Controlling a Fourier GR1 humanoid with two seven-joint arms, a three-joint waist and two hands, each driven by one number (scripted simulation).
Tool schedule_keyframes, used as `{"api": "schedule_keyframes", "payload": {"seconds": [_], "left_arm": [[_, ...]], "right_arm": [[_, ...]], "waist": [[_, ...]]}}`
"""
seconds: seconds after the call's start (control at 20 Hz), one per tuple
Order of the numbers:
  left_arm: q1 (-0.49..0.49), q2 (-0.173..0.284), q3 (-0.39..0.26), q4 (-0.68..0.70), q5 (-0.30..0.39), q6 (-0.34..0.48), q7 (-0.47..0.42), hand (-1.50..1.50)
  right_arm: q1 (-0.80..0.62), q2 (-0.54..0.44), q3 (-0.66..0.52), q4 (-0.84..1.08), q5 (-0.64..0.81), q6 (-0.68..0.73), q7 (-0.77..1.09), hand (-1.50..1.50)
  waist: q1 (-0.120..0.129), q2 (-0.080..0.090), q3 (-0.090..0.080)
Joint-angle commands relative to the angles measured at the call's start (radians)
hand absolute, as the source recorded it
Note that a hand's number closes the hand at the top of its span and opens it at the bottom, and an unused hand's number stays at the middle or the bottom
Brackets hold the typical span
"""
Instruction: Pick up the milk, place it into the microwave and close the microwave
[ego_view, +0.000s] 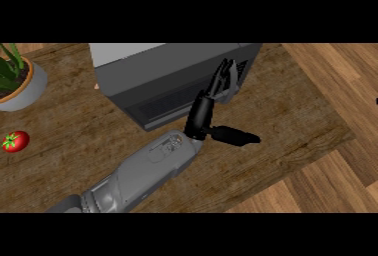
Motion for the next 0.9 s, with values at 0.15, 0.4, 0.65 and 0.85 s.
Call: {"api": "schedule_keyframes", "payload": {"seconds": [0.15,0.4,0.65,0.85], "left_arm": [[-0.049,-0.008,0.016,0.052,0.050,0.005,-0.001,-1.50],[-0.064,-0.008,0.004,0.061,0.067,0.005,-0.019,-1.50],[-0.053,-0.009,-0.014,0.066,0.092,0.003,-0.036,-1.50],[-0.070,-0.009,-0.018,0.072,0.106,0.007,-0.044,-1.50]], "right_arm": [[-0.016,-0.019,0.001,0.000,-0.033,0.007,0.024,-1.50],[-0.023,-0.038,0.000,0.008,-0.050,0.017,0.041,-1.50],[-0.034,-0.047,0.004,0.007,-0.075,0.037,0.045,-1.50],[-0.040,-0.051,0.007,0.002,-0.087,0.032,0.056,-1.50]], "waist": [[-0.010,0.005,0.000],[-0.011,0.004,0.001],[-0.021,0.007,0.002],[-0.022,0.002,0.002]]}}
